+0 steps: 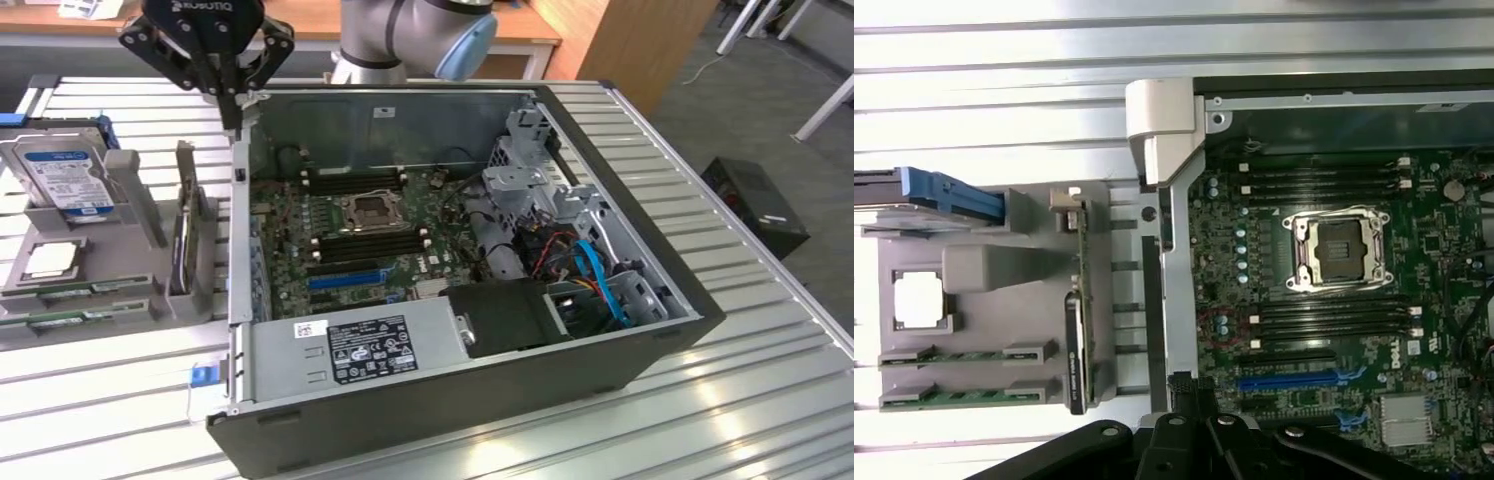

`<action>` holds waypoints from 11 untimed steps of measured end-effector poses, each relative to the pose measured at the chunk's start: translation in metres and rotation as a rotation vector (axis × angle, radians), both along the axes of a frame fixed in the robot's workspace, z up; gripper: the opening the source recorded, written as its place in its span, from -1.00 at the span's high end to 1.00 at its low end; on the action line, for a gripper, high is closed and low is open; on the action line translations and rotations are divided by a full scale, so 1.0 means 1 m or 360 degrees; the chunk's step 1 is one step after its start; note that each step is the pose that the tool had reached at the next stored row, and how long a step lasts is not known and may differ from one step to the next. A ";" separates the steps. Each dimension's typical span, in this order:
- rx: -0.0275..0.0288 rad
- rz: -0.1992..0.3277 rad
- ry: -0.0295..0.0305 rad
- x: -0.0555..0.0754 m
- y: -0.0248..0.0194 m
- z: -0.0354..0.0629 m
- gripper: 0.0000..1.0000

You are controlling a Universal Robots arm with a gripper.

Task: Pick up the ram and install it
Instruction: 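Reach for the ram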

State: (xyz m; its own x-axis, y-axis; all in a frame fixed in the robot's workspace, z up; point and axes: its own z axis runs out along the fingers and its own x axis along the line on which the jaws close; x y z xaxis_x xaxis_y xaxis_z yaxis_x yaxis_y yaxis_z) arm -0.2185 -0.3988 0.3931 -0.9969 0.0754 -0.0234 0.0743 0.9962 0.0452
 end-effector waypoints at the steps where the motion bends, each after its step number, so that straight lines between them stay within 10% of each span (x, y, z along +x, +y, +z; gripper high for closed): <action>1: -0.00002 0.0000 0.00001 -0.002 0.0000 0.0001 0.80; 11: -0.00001 0.0000 0.00001 -0.023 0.0000 0.0000 0.80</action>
